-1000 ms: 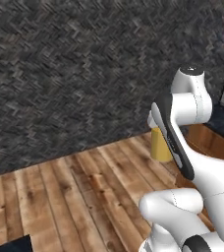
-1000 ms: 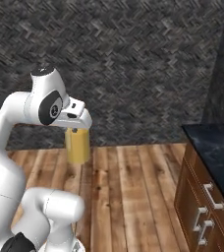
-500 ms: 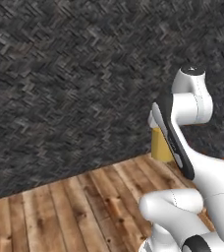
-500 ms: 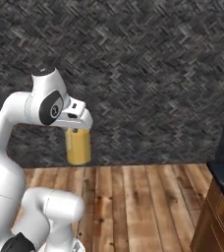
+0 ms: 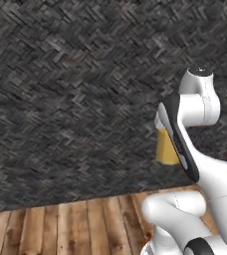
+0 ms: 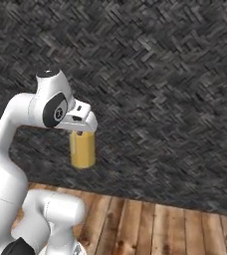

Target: There is a tray on the dining counter. Grab the cup, mug, and pitcher and place them on the tray. The pitcher may be placed next to the tray if it cannot fit the tray.

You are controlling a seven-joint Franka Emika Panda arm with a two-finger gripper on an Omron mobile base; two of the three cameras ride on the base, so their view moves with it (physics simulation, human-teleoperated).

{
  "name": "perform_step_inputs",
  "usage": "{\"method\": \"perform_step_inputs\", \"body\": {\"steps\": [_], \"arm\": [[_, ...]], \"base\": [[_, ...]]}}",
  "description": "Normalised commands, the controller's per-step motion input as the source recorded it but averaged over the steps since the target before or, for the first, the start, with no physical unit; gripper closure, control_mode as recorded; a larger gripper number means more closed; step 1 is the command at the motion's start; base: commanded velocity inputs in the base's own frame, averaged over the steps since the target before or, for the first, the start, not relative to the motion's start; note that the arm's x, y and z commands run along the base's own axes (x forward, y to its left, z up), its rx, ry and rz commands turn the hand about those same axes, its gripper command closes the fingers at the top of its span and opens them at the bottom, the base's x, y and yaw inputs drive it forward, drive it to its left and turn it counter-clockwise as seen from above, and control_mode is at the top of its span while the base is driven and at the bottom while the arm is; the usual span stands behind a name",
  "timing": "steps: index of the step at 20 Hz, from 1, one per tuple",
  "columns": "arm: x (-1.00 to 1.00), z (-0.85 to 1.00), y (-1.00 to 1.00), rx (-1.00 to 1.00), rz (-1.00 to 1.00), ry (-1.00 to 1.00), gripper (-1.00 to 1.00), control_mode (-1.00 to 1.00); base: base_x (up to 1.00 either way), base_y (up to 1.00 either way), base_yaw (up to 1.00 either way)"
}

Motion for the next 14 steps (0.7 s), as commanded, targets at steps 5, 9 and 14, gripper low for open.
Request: {"method": "perform_step_inputs", "body": {"steps": [5,9,14], "arm": [[0.0,0.0,0.0,0.0,0.0,0.0,1.0,1.0],[0.0,0.0,0.0,0.0,0.0,0.0,1.0,1.0],[0.0,0.0,0.0,0.0,0.0,0.0,1.0,1.0]], "base": [[0.74,0.38,0.84],[0.49,0.23,0.99],[0.38,0.35,1.0]]}}
